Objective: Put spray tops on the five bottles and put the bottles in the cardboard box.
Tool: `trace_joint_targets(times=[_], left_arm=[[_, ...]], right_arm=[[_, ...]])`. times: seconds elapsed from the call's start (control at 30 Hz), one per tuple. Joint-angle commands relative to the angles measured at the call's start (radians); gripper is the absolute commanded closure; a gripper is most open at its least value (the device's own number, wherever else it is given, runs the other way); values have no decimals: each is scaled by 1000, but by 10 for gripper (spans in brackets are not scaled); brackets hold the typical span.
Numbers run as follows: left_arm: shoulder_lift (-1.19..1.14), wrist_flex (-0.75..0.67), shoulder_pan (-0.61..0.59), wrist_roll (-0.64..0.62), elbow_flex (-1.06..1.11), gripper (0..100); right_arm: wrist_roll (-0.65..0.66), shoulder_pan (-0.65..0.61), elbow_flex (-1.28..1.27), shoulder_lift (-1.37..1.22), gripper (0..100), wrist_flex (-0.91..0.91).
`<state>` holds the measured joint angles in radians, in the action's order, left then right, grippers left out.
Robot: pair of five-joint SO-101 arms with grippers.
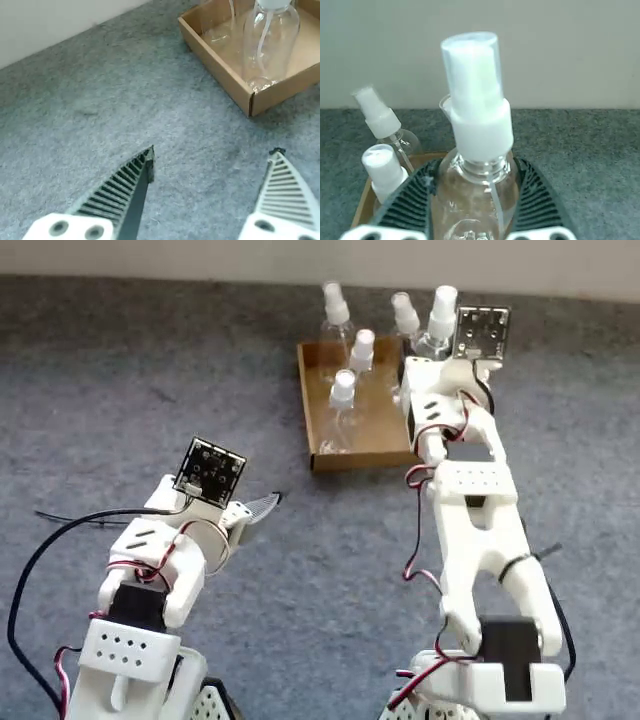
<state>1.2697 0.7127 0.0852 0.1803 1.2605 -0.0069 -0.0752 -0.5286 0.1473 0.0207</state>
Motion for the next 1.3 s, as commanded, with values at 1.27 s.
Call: trace_joint_targets(times=[1.27], left_arm=[[2,-25,-19,-3,-8,681]], right_arm=[[91,-21,-125,-209,900,-326]])
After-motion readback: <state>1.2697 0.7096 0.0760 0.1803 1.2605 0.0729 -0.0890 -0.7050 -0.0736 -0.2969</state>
